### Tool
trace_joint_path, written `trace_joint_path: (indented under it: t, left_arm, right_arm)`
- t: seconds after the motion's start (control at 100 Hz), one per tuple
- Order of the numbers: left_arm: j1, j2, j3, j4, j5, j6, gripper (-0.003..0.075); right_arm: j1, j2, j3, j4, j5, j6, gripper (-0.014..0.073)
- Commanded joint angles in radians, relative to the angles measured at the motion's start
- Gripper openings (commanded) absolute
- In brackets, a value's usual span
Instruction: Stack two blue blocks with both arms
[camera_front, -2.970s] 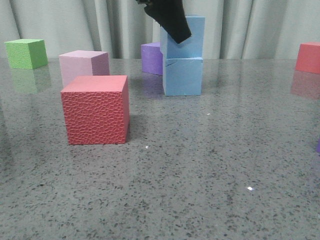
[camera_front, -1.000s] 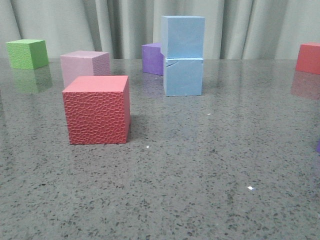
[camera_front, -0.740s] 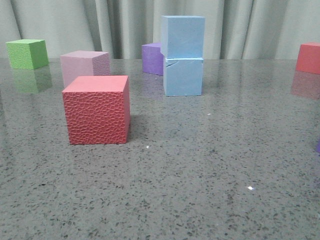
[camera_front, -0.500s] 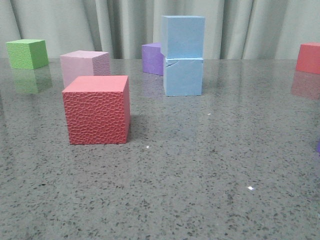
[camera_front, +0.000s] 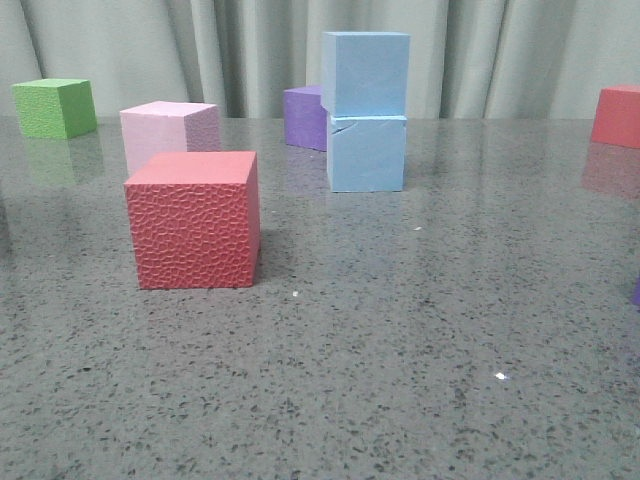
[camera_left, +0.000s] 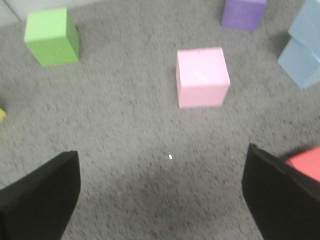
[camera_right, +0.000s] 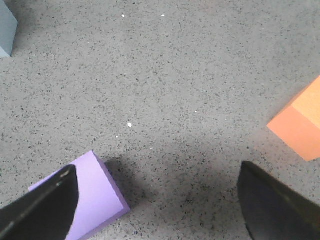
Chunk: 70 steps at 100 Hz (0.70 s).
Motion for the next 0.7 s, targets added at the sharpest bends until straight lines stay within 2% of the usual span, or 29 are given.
trace_joint_path:
  t: [0.0, 0.27, 0.69]
  left_arm:
    - [0.004, -0.077, 0.057, -0.031, -0.089, -0.030, 0.0619]
    - [0.004, -0.258, 0.275, -0.035, -0.170, -0.056, 0.0619]
    - [0.004, -0.410, 0.455, -0.035, -0.170, -0.128, 0.0619]
  right_arm:
    - [-0.007, -0.003, -0.022, -0.006, -0.060, -0.010, 0.0635]
    - [-0.007, -0.003, -0.022, -0.006, -0.063, -0.010, 0.0635]
    - [-0.007, -0.005, -0.022, -0.006, -0.064, -0.010, 0.0635]
